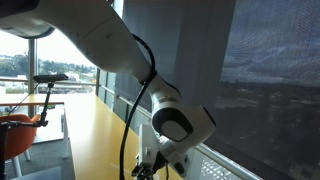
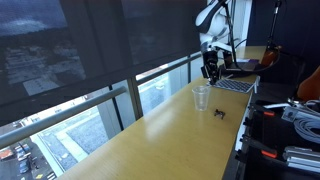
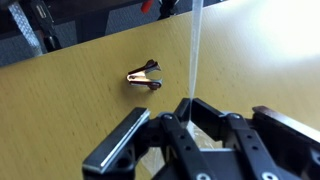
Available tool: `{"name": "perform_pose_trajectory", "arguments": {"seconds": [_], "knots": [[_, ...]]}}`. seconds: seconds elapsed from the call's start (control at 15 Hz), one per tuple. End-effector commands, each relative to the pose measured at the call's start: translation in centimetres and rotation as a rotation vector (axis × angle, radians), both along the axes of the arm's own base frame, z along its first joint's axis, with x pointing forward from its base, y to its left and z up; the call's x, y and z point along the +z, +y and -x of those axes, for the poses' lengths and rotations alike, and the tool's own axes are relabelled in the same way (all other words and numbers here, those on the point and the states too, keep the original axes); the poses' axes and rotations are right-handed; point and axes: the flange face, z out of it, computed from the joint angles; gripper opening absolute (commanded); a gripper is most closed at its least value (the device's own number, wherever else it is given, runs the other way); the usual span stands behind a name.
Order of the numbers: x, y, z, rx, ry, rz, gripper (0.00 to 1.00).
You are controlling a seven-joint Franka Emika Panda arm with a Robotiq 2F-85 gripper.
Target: Put the straw in the plastic cup
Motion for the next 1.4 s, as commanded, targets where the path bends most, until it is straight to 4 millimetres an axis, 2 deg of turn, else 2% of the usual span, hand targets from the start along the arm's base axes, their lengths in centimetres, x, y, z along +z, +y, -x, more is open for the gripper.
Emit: {"name": "perform_pose_trajectory", "arguments": {"seconds": [0.0,0.27,0.8,1.33], "knots": [[1.2,0.3,-0.2,-0.014,-0.004,-0.047,0.03],[1.6,-0.1,-0.1,-0.071,0.016,-0.070,0.03],[1.7,-2.3,0.1,-0.192,0.045,-0.103,0.03],[1.5,-2.8,0.4,-0.221,0.066,-0.168,0.03]]}}
